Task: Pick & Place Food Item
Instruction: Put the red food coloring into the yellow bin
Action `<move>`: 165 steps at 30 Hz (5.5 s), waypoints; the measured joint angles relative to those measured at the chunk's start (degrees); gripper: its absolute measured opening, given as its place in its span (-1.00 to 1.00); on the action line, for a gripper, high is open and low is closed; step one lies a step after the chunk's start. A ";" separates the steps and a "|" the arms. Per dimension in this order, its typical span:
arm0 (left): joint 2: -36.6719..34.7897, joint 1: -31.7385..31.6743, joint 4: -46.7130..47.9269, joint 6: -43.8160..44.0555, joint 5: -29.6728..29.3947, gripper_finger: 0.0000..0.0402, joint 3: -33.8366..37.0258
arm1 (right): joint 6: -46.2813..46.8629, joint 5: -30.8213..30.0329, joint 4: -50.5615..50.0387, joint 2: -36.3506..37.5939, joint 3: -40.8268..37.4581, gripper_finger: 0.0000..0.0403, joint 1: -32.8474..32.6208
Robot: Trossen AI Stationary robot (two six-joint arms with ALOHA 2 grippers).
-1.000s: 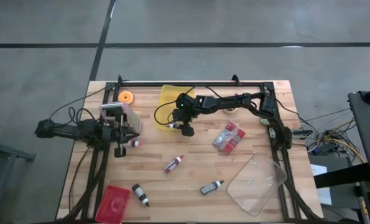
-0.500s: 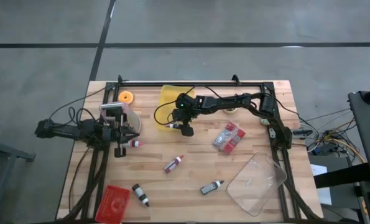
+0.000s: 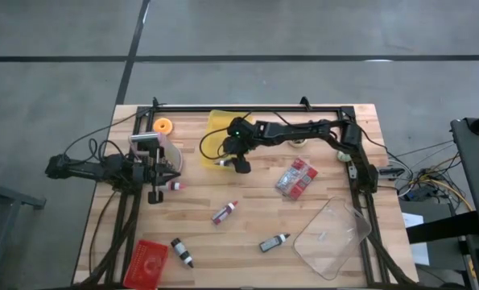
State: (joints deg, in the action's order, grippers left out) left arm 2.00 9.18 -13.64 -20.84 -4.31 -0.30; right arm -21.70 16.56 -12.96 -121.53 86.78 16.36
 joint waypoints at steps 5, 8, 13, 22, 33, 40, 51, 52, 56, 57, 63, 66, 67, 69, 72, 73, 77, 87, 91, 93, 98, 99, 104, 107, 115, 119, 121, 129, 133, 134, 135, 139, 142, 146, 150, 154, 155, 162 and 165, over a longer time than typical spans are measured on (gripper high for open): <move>-0.02 0.01 0.01 0.01 -0.01 -0.93 0.00 | -0.94 -0.24 1.54 1.74 0.09 0.10 0.02; -0.02 0.01 0.02 0.02 -0.01 -0.93 0.00 | -1.89 -0.22 1.63 2.83 0.09 0.10 0.00; 0.04 0.00 -0.01 0.00 -0.01 -0.93 0.00 | -6.96 -0.14 1.17 6.16 0.07 0.10 0.00; 0.04 0.00 0.03 0.01 -0.01 -0.93 0.00 | -7.10 1.04 -1.73 13.88 -0.58 0.10 -0.60; 0.04 -0.01 0.01 0.00 -0.01 -0.93 0.00 | -7.01 5.76 -1.38 21.29 -7.68 0.10 -1.59; 0.04 0.01 -0.01 0.02 -0.01 -0.93 0.00 | -5.73 12.99 9.09 22.70 -14.75 0.10 -3.48; 0.04 0.00 0.00 0.00 -0.01 -0.93 0.00 | -5.28 15.29 37.25 22.64 -29.90 0.10 -8.81; 0.04 -0.01 0.01 0.01 -0.01 -0.93 0.00 | -5.28 15.34 39.06 22.64 -31.04 0.10 -9.31; 0.04 -0.01 0.01 0.01 -0.01 -0.93 -0.01 | -3.31 15.10 42.85 22.55 -33.51 0.10 -11.08; 0.04 -0.01 0.01 0.02 -0.01 -0.93 -0.02 | -2.32 15.08 43.31 22.55 -33.57 0.10 -11.49; 0.04 0.00 0.00 0.00 -0.01 -0.93 0.00 | -0.69 13.94 43.71 20.58 -32.58 0.10 -14.26; 0.04 -0.01 -0.01 0.02 -0.01 -0.93 -0.02 | -1.15 12.09 43.82 18.12 -31.02 0.10 -15.35; 0.04 -0.01 0.01 0.02 -0.01 -0.93 -0.02 | -1.07 12.10 43.84 17.09 -30.45 0.10 -15.43; 0.04 0.00 -0.01 0.01 -0.01 -0.93 0.00 | -0.29 11.96 43.87 14.90 -29.29 0.10 -15.64; 0.04 0.00 0.00 0.02 -0.01 -0.93 -0.01 | 0.65 12.01 43.81 11.95 -27.66 0.10 -15.74; 0.04 -0.01 0.00 0.00 -0.01 -0.93 -0.01 | 0.73 12.05 43.90 11.08 -27.06 0.10 -15.80; 0.04 0.00 0.01 0.01 0.01 -0.93 -0.01 | 0.91 12.22 43.82 7.07 -25.03 0.10 -16.46; 0.04 -0.01 0.01 0.02 -0.01 -0.93 0.00 | 4.36 12.04 43.51 1.54 -22.34 0.10 -16.87; 0.04 0.00 0.01 0.00 -0.01 -0.93 -0.02 | 4.83 11.95 43.51 0.63 -22.48 0.10 -17.00; 0.04 0.00 0.00 0.01 -0.01 -0.93 0.00 | 5.06 11.91 43.17 0.06 -22.58 0.10 -17.00; 0.04 0.01 0.01 0.02 -0.01 -0.93 0.00 | 5.02 11.93 43.28 -0.44 -22.83 0.10 -17.16; 0.04 0.00 0.00 0.01 0.00 -0.93 0.00 | 4.93 11.93 43.37 -0.49 -22.94 0.10 -17.18; 0.04 -0.01 0.01 0.01 0.00 -0.93 0.00 | 4.77 11.89 43.18 -0.58 -23.61 0.10 -17.14; 0.04 0.00 -0.01 0.01 -0.01 -0.93 0.00 | 4.82 11.89 42.98 -0.58 -23.95 0.10 -17.16; 0.04 0.00 0.01 0.01 0.00 -0.93 0.00 | 4.82 11.63 39.61 -0.58 -24.00 0.10 -17.66; 0.04 -0.01 0.01 0.02 -0.01 -0.93 0.00 | 5.09 11.50 38.19 -0.58 -24.00 0.10 -17.64; 0.04 -0.01 0.01 0.00 -0.01 -0.93 0.00 | 5.11 11.47 38.11 -0.58 -24.00 0.10 -17.64; 0.04 -0.01 0.01 0.00 -0.01 -0.93 -0.02 | 7.04 11.34 37.11 -0.58 -23.98 0.10 -17.64; 0.03 -0.01 0.01 0.02 0.01 -0.93 -0.02 | 8.16 11.34 37.17 -0.58 -23.96 0.10 -17.64; 0.04 0.01 0.01 0.02 -0.01 -0.93 0.00 | 8.16 11.34 37.15 -0.58 -23.96 0.10 -17.64; 0.04 -0.01 0.01 0.00 -0.01 -0.93 0.00 | 8.16 11.34 37.15 -0.58 -23.96 0.10 -17.64; 0.04 -0.01 0.01 0.00 0.00 -0.93 0.00 | 8.14 11.34 37.19 -0.58 -23.78 0.05 -17.64; 0.04 0.00 0.01 0.01 -0.01 -0.93 0.00 | 8.05 11.34 37.17 -0.58 -23.78 -0.03 -17.64; 0.04 -0.01 0.00 0.00 -0.01 -0.93 -0.01 | 8.18 11.34 37.19 -0.58 -23.78 -0.16 -17.62; 0.04 -0.01 0.01 0.01 0.00 -0.93 0.00 | 8.23 11.35 37.19 -0.58 -23.78 -0.26 -17.62; 0.04 -0.01 0.01 0.00 -0.01 -0.93 0.00 | 8.23 11.36 37.24 -0.51 -23.78 -0.35 -17.62; 0.04 -0.01 0.01 0.00 0.01 -0.93 0.00 | 8.23 11.35 37.25 -0.49 -23.78 -0.38 -17.62; 0.04 0.00 0.01 0.01 0.00 -0.93 0.00 | 8.23 11.36 37.41 -0.47 -23.77 -0.53 -17.59; 0.04 0.01 0.01 0.02 0.01 -0.93 0.00 | 8.23 11.37 37.48 -0.44 -23.71 -0.55 -17.59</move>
State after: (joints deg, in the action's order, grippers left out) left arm 2.04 9.19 -13.63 -20.82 -4.30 -0.30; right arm -13.47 27.92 24.52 -121.97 63.07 -1.23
